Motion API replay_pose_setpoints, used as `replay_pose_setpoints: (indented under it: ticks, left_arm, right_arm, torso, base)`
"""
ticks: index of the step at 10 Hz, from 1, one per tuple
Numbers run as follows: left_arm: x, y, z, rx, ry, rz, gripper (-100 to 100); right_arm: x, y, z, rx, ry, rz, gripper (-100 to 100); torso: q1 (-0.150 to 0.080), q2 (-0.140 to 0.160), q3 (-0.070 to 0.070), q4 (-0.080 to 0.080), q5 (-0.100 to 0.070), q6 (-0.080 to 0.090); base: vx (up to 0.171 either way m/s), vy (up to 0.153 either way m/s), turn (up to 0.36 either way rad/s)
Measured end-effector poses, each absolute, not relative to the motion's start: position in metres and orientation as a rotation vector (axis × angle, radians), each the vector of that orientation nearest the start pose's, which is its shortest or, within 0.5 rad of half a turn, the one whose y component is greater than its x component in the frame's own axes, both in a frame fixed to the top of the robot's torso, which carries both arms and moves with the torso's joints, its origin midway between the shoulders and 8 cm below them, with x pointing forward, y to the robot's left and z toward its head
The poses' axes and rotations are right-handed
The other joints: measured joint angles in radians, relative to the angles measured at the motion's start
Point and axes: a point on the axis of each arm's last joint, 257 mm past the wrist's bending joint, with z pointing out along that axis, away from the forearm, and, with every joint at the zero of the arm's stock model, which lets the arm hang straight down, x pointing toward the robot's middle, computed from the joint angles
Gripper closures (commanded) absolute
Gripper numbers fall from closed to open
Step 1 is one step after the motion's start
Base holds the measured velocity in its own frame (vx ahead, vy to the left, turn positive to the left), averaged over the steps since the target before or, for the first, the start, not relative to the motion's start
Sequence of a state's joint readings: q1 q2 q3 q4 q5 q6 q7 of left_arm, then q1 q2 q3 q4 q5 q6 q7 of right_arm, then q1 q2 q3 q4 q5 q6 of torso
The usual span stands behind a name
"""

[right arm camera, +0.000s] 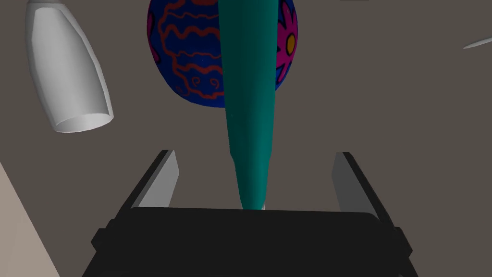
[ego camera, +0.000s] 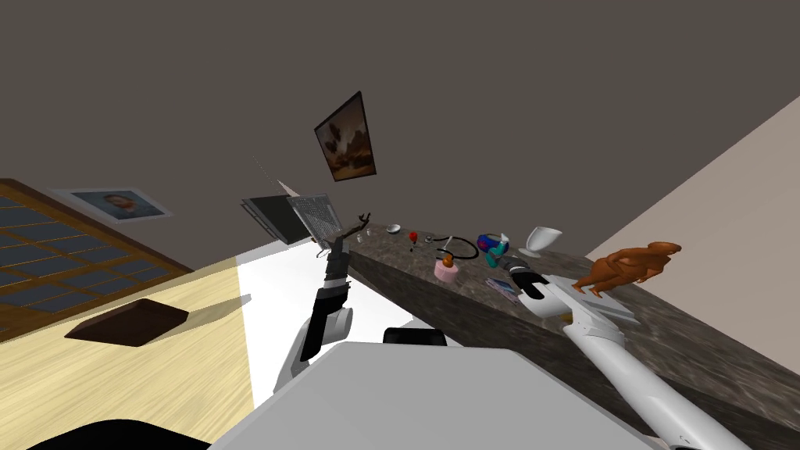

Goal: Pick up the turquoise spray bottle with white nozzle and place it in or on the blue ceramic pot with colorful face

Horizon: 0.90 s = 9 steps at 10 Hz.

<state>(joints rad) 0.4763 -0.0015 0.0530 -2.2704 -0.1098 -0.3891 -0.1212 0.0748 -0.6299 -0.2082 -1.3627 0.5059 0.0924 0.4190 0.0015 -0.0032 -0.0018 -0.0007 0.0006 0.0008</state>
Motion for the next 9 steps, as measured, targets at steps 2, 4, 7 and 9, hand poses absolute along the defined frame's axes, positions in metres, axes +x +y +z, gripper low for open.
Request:
replay_pose_setpoints:
  ticks: [2, 4, 7, 9]
  left_arm:
    - [0.3642, 0.2895, 0.0059, -0.616, 0.764, -1.047, 0]
    - [0.3642, 0.2895, 0.0059, -0.616, 0.764, -1.047, 0]
    - [0.3642, 0.2895, 0.0059, -0.616, 0.764, -1.047, 0]
    - [0.3642, 0.2895, 0.0059, -0.616, 0.764, -1.047, 0]
  right_arm:
    - [0.4774, -0.5847, -0.2341, 0.345, 1.700, -0.303, -100]
    - [0.4774, -0.5847, -0.2341, 0.345, 1.700, -0.303, 100]
    - [0.4775, -0.5848, -0.2339, 0.345, 1.700, -0.303, 100]
    - [0.4775, -0.5848, -0.2339, 0.345, 1.700, -0.303, 100]
  torso:
    - [-0.002, 0.003, 0.002, 0.001, 0.000, 0.000]
    - [-0.002, 0.004, 0.002, 0.001, -0.001, 0.000]
    - [-0.002, 0.004, 0.002, 0.001, -0.001, 0.000]
    - [-0.002, 0.004, 0.002, 0.001, -0.001, 0.000]
  base:
    - [0.000, 0.000, 0.000]
    - [0.000, 0.000, 0.000]
    - [0.000, 0.000, 0.000]
    - [0.000, 0.000, 0.000]
